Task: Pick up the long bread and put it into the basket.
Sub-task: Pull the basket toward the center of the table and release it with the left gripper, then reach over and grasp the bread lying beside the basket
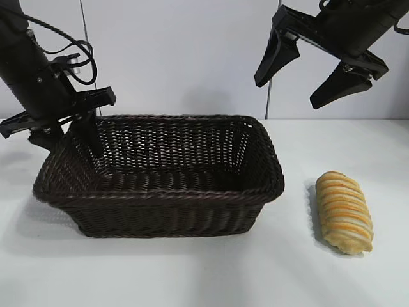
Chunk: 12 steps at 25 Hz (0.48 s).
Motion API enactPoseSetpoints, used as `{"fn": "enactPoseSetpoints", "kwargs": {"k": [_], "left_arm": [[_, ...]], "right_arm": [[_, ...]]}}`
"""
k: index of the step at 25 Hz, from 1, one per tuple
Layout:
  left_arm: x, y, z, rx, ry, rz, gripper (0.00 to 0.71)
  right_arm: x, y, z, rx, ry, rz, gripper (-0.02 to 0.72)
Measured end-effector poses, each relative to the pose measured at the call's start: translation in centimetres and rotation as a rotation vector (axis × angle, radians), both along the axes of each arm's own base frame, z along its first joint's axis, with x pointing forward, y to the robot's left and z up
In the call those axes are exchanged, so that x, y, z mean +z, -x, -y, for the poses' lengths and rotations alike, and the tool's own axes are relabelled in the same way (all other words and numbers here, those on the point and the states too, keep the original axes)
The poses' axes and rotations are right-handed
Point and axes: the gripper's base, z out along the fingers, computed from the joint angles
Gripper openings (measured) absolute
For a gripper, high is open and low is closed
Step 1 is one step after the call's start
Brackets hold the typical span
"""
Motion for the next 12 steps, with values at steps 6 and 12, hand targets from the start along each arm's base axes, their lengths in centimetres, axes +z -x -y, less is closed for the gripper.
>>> {"fn": "enactPoseSetpoints", "kwargs": {"k": [6, 12], "left_arm": [[4.5, 0.1, -1.3, -0.017, -0.127, 0.074, 0.694], [9.1, -0.7, -5.4, 0.054, -0.217, 0.15, 0.694]], "right_arm": [[0.0, 0.0, 0.0, 0.0, 0.0, 0.0, 0.695], [0.0, 0.0, 0.0, 0.0, 0.0, -0.001, 0.695]]}}
